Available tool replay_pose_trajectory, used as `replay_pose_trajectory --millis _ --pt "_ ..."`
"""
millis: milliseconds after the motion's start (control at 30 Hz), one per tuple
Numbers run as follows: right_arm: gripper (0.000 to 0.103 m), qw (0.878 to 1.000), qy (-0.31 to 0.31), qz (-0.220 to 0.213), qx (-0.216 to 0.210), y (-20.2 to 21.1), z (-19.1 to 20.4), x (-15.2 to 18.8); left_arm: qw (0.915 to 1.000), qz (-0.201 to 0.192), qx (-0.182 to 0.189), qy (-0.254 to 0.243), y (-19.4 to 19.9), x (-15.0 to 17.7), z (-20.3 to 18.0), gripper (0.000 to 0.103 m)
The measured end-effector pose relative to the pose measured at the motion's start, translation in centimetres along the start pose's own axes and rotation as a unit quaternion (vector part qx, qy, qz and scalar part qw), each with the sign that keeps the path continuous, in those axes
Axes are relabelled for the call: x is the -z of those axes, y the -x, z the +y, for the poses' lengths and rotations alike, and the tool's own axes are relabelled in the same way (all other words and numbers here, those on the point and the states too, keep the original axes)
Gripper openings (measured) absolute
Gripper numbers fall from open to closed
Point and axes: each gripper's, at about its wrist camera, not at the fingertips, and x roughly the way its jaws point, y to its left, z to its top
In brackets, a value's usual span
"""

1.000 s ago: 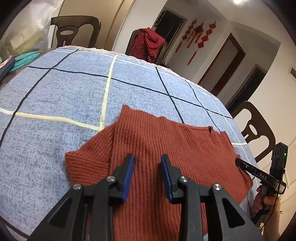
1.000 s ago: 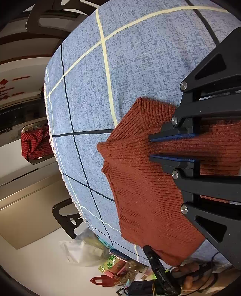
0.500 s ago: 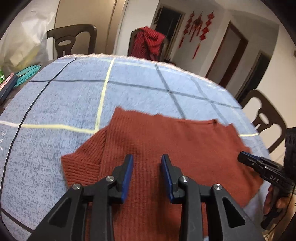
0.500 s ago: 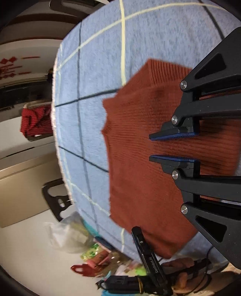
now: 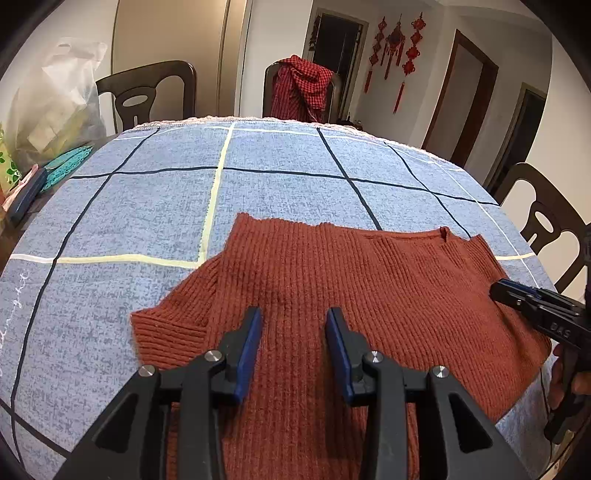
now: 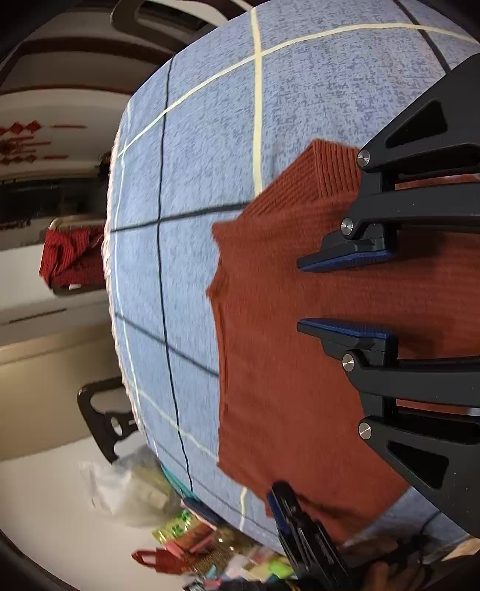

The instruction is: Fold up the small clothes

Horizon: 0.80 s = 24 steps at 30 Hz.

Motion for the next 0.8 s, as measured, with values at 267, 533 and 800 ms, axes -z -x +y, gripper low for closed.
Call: replay_pose_trajectory --millis 267,533,800 --pt "0.026 1.000 0.005 -0.005 0.003 -0.8 -0.4 -0.3 1.0000 0.003 0.004 0.002 -0.4 -0.1 0.0 0.042" --pt "0.026 1.000 0.020 -0.012 0.003 1.2 0.8 -0.3 0.9994 -0.023 0.009 0.024 1.6 -0.1 1.8 0.042" --pt "0.026 0.996 0.064 -0.005 -0.062 2.4 4.7 0.9 0.9971 -0.043 -0.037 0.051 4.4 0.7 5.2 0.043"
